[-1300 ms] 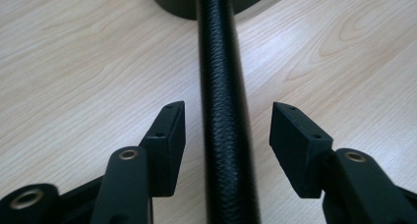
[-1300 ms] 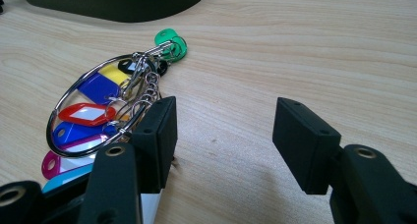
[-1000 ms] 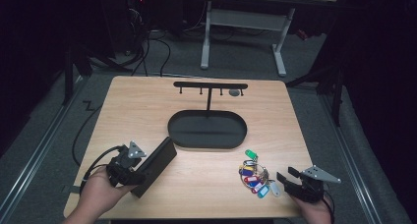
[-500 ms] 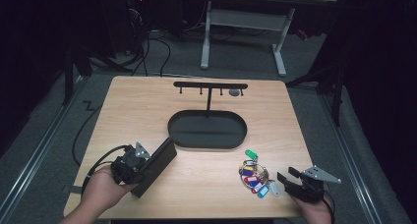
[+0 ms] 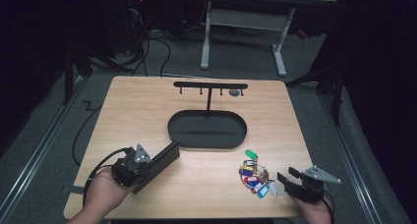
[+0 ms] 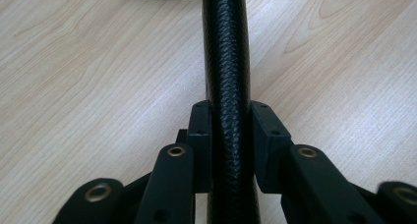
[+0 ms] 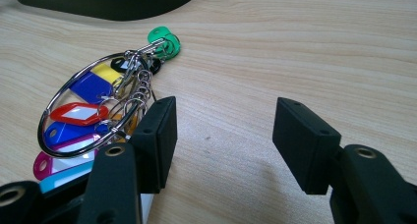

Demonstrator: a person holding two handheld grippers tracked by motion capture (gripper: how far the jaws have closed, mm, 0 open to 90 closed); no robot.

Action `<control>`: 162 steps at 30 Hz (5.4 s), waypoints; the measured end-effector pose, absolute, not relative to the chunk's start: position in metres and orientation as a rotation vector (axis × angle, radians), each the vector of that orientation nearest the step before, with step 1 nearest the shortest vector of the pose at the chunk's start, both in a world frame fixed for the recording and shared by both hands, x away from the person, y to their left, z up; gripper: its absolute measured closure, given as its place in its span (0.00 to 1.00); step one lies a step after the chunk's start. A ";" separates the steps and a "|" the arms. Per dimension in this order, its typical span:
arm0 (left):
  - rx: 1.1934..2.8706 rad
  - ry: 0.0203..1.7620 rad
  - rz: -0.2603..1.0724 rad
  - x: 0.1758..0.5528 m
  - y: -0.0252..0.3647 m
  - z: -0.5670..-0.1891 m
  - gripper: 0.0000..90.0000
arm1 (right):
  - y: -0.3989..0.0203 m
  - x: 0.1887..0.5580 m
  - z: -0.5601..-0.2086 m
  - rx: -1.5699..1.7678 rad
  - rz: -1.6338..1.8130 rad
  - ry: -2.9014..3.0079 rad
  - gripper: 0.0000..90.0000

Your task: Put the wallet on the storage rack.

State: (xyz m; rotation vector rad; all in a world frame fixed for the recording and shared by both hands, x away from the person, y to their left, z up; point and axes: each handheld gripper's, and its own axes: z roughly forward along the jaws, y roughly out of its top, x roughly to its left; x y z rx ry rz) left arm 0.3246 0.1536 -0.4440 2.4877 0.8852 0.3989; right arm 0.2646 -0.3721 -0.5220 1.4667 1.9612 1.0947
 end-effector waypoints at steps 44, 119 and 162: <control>2.402 0.352 0.791 0.360 0.088 -0.397 0.82 | -0.382 0.248 -0.521 1.471 1.089 1.938 0.48; 2.503 0.086 0.761 0.475 0.008 -0.460 0.82 | -0.392 0.245 -0.523 1.537 1.168 1.883 0.49; 2.434 0.458 0.484 0.448 0.023 -0.462 0.55 | -0.388 0.248 -0.520 1.496 1.147 1.914 0.52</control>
